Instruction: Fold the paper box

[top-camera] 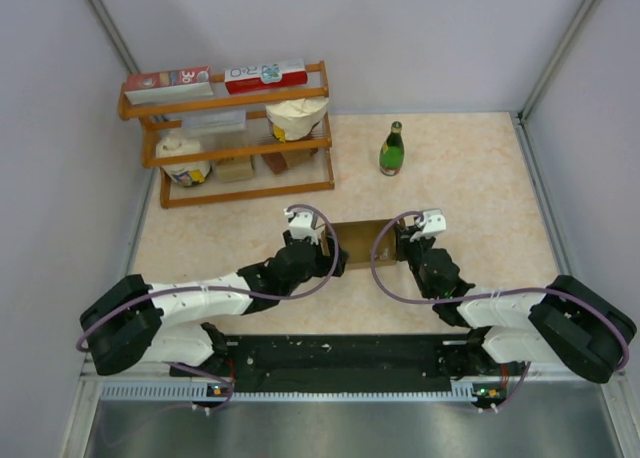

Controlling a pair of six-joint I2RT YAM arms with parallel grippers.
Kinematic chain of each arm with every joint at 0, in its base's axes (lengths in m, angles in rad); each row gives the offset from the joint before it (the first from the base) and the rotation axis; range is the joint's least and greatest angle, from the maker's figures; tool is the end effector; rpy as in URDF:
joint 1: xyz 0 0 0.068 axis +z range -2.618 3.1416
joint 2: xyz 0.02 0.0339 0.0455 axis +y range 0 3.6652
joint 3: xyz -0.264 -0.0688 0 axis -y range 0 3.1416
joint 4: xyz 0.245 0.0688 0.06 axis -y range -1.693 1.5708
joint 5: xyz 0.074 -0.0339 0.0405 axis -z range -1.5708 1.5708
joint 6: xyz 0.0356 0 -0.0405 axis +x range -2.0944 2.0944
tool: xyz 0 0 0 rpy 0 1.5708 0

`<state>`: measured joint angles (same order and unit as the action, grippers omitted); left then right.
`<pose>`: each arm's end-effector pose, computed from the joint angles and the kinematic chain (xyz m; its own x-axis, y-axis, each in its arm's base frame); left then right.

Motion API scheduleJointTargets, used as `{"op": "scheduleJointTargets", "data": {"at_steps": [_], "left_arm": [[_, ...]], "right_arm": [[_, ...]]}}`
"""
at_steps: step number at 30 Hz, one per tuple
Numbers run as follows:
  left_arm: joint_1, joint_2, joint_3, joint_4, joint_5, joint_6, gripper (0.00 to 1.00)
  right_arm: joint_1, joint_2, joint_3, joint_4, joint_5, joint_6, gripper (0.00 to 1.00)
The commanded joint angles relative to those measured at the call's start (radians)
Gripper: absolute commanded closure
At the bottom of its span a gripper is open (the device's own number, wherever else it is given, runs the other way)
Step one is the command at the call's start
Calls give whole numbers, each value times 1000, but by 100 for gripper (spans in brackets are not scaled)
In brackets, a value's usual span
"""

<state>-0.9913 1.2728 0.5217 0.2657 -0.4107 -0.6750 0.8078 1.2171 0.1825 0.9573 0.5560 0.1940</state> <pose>0.1525 -0.2071 0.1928 -0.5580 -0.1936 -0.8069 0.2883 0.8666 -0.4073 0.1582 0.1382 0.1731 -0.1006 0.1317 -0.9862 -0.2353 0.9599 0.1522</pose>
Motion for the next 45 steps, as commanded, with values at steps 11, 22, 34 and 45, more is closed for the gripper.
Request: {"op": "scheduleJointTargets", "data": {"at_steps": [11,22,34,45], "left_arm": [[-29,-403,-48,-180,205,-6,18],[-26,-549,66,-203,80,149,84],[144,-215,288,-85,298,282,100],[209,149,405,-30,639,250,100]], "right_arm": [[10,-28,-46,66,-2,-21,100],[10,-30,-57,84,-31,-53,100],[10,-33,-60,74,-59,-71,100],[11,-31,-64,72,-56,-67,100]]}}
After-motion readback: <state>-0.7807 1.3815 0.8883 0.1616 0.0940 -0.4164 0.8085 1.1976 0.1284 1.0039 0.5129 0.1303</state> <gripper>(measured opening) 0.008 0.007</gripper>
